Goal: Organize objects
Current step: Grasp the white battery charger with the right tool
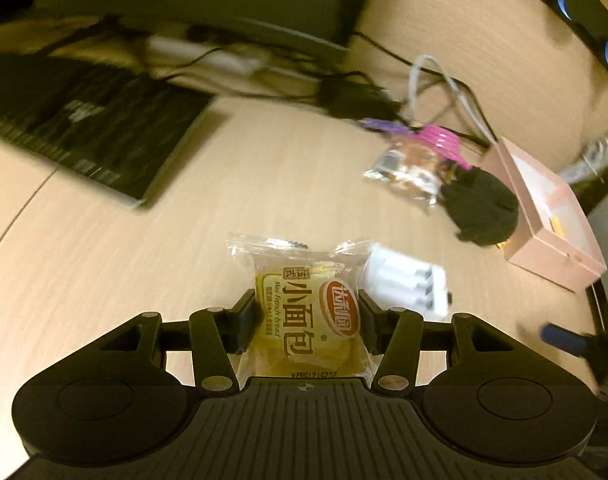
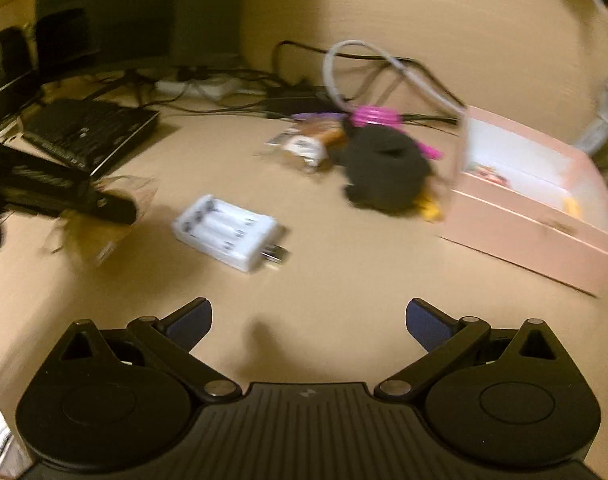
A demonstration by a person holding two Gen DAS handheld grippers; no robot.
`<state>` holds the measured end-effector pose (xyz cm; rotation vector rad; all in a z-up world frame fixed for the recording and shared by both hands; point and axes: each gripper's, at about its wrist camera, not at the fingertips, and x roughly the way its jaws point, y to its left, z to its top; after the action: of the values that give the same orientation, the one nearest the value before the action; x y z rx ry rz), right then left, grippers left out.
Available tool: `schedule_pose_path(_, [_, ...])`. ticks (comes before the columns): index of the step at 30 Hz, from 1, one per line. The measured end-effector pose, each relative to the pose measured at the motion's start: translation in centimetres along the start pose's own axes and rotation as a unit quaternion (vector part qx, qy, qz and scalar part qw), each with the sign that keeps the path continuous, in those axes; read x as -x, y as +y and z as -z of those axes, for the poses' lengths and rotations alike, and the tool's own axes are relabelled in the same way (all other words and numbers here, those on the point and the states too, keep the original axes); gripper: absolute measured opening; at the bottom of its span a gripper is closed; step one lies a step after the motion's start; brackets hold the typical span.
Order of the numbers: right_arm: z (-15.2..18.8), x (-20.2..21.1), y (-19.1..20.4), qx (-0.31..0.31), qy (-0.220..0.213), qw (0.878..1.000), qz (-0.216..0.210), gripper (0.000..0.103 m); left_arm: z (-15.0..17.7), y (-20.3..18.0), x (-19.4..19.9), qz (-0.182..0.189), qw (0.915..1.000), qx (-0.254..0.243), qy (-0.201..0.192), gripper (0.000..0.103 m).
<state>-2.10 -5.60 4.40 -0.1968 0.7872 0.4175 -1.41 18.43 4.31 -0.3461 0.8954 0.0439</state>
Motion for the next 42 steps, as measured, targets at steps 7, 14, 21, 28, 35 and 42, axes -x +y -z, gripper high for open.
schedule_pose_path(7, [-1.8, -4.2, 1.2, 0.085, -0.005, 0.996, -0.013, 0.103, 1.4, 1.7, 4.1, -0.03, 0.9992, 0.02, -0.013, 0.055])
schedule_pose_path(14, [-3.7, -5.9, -1.0, 0.086, -0.033, 0.993, 0.068, 0.103, 2.7, 2.6, 5.7, -0.042, 0.9978, 0.046, -0.023, 0.055])
schedule_pose_path(21, [-3.7, -6.3, 1.2, 0.043, 0.004, 0.997, -0.056, 0.103, 3.4, 3.4, 6.1, -0.048, 0.9968, 0.062, -0.018, 0.055])
schedule_pose_path(28, [-4.6, -8.7, 1.9, 0.058, -0.001, 0.997, -0.056, 0.103, 3.9, 3.7, 6.8, -0.052, 0.9962, 0.068, -0.019, 0.055])
schedule_pose_path(35, [-5.1, -8.8, 3.4, 0.05, 0.012, 0.994, -0.101, 0.1, 4.4, 3.3, 6.2, -0.042, 0.9973, 0.061, -0.004, 0.055])
schedule_pose_path(42, [-4.6, -7.3, 3.2, 0.049, 0.015, 0.995, -0.091, 0.079, 4.4, 2.4, 5.3, -0.02, 0.9987, 0.046, 0.007, 0.055])
